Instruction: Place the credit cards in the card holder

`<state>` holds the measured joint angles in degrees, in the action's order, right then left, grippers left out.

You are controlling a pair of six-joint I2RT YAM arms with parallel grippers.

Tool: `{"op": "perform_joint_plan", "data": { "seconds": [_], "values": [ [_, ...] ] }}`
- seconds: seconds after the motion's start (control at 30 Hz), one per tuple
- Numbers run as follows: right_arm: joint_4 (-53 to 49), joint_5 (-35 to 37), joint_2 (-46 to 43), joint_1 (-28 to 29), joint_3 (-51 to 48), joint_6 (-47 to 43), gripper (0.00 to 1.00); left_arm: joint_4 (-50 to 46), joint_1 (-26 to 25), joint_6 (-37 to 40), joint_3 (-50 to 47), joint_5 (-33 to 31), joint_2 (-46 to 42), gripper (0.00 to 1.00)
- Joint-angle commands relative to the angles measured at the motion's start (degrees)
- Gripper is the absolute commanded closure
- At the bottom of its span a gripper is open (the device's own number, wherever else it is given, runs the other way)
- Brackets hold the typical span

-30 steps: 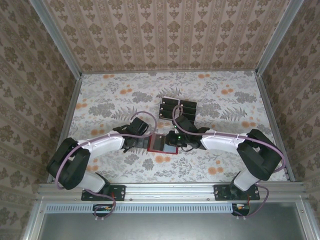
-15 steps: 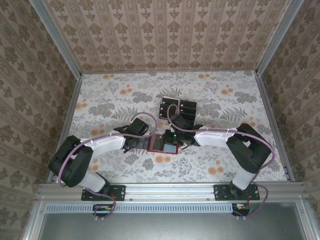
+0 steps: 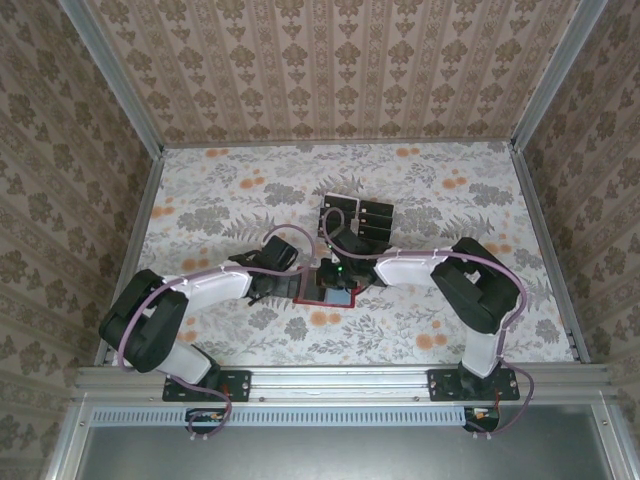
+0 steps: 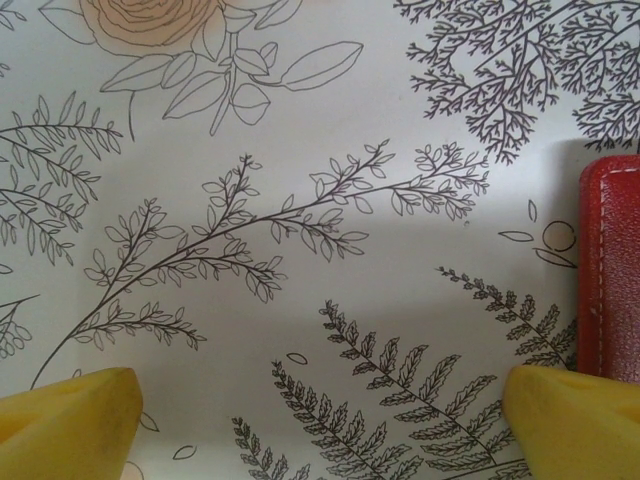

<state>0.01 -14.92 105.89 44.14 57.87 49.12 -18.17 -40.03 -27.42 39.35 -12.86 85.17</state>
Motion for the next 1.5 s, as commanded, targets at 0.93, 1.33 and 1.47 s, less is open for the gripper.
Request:
{"op": "perform_joint_plan", "data": {
  "seconds": [0.93, 1.33, 1.47],
  "values": [
    [-3.79, 3.73, -2.83, 0.29, -3.07, -3.86, 0.95, 0.28, -0.44, -0.72, -1.6, 0.39, 1.57, 0.01],
    [-2.8, 1.4, 1.85, 1.62, 1.31, -3.51, 0.97, 0.61, -0.75, -1.14, -1.76, 1.0, 1.92, 0.01],
    [-2.49, 0.27, 2.23, 1.8, 1.99, -3.26, 0.98, 0.43, -0.98, -1.47, -1.94, 0.87, 1.49, 0.01]
  ]
}}
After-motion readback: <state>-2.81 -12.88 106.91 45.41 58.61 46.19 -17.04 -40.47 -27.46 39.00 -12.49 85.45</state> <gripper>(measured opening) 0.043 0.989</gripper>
